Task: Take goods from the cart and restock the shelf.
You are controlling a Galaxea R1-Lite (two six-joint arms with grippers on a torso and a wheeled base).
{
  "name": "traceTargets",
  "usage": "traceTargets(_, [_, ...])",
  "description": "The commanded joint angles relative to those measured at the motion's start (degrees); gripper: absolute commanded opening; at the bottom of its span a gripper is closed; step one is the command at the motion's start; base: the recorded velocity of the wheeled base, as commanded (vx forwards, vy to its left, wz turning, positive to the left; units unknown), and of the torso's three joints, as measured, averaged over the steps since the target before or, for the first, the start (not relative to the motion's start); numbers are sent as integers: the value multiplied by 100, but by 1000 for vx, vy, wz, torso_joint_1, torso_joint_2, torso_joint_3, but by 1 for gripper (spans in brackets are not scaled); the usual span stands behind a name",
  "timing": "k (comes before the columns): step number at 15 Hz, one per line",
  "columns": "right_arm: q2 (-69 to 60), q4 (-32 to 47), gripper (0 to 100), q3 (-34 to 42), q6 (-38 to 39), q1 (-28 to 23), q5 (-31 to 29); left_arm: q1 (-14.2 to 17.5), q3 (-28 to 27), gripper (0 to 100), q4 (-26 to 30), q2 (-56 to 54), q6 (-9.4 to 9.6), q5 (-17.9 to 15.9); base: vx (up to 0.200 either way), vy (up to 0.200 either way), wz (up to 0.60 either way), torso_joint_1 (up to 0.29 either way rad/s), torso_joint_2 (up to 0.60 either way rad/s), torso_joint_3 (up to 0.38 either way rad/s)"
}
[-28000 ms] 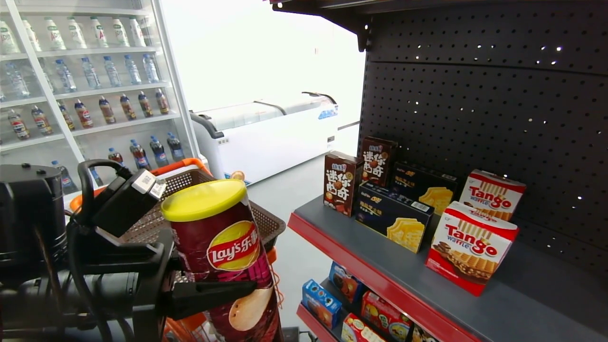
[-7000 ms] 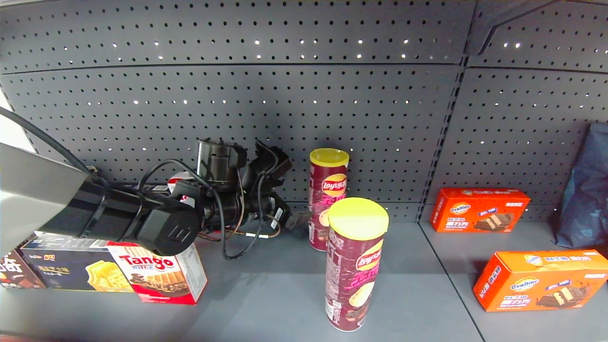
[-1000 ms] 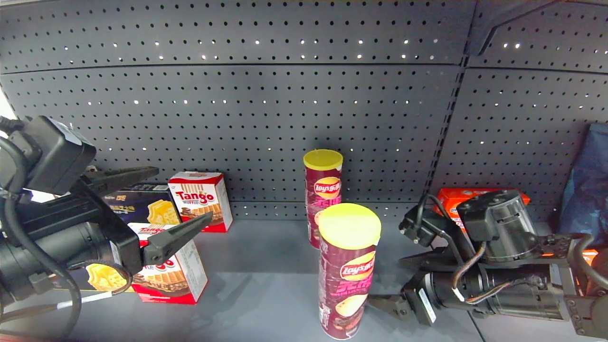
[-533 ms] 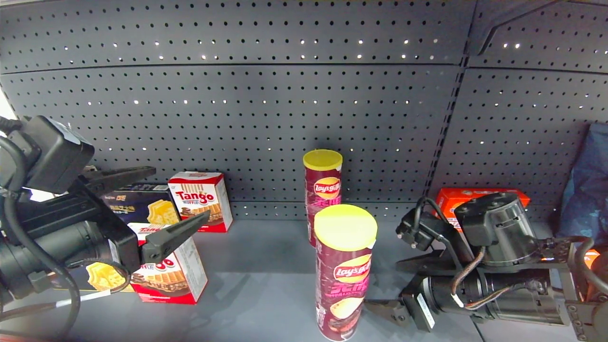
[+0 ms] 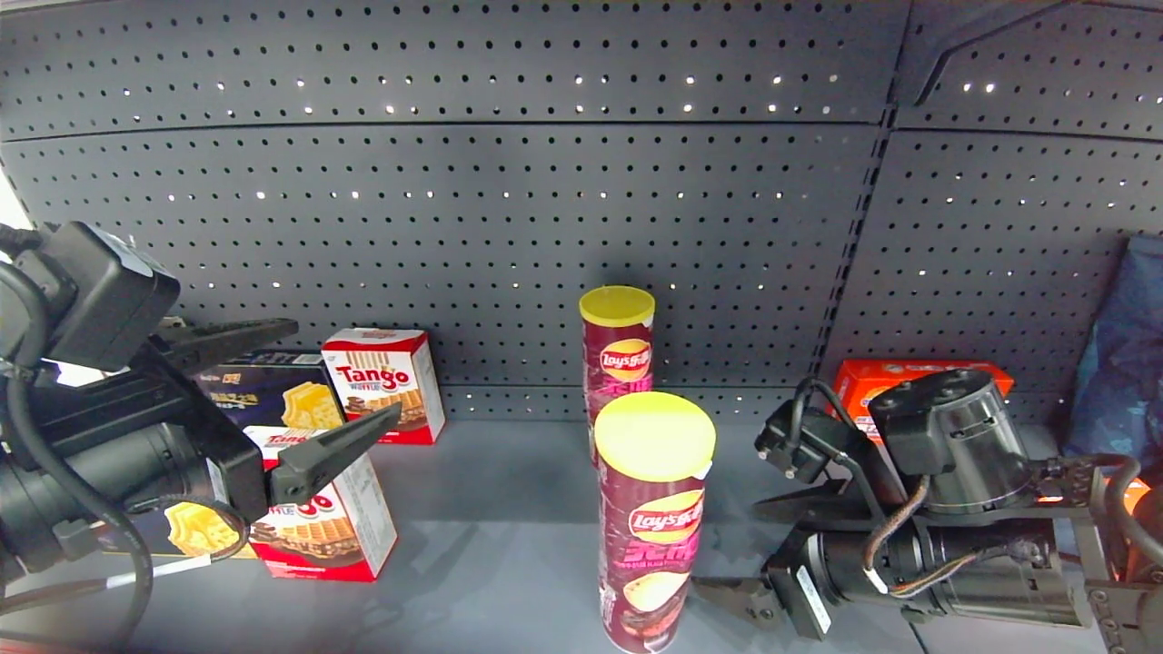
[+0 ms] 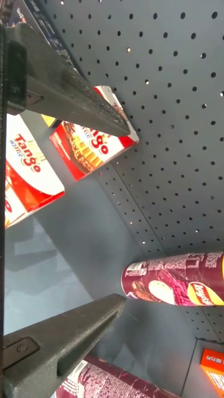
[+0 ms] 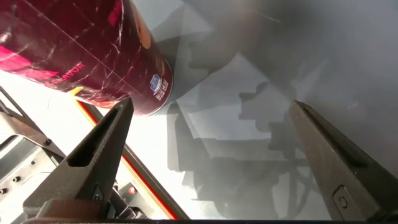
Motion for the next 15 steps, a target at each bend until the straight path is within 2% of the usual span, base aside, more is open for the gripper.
traceTargets(1, [-45, 4, 100, 1, -1, -2, 2, -3, -8, 100, -1, 9, 1, 5, 0, 0, 0, 0, 0, 0])
traceTargets(15, [228, -23, 100, -122, -1, 174, 11, 5, 1, 100, -1, 9, 1, 5, 0, 0, 0, 0, 0, 0])
